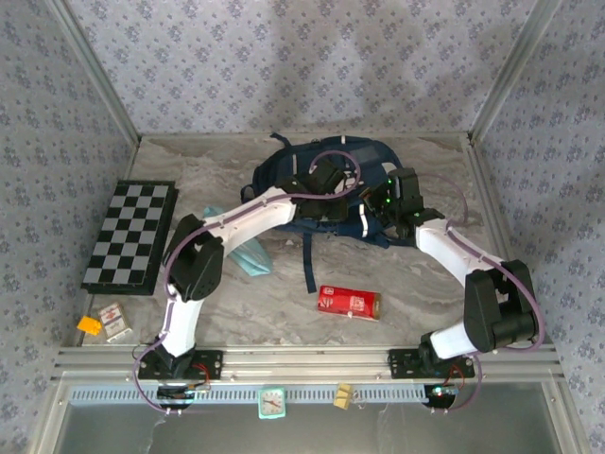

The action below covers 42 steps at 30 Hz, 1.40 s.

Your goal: Pack books, pencil case, and school supplies into a backpack

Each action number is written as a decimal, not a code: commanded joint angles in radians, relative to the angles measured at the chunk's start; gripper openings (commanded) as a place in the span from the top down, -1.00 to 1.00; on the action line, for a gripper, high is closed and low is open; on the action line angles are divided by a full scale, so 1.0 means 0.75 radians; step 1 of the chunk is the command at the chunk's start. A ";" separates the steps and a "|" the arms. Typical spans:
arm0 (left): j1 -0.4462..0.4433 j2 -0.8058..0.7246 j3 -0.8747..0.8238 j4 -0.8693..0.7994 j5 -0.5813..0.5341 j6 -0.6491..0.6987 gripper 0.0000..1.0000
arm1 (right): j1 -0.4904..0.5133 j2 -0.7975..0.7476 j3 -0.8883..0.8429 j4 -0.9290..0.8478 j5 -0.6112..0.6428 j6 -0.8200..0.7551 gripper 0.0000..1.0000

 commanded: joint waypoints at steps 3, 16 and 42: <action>-0.021 0.038 0.040 0.013 0.034 -0.006 0.05 | -0.016 -0.047 0.025 0.125 -0.036 0.039 1.00; -0.012 0.165 0.259 -0.069 -0.242 -0.104 0.34 | -0.038 -0.030 -0.026 0.213 -0.090 0.164 1.00; 0.023 0.167 0.207 -0.042 0.003 -0.043 0.48 | -0.074 0.085 0.019 0.225 -0.190 0.084 1.00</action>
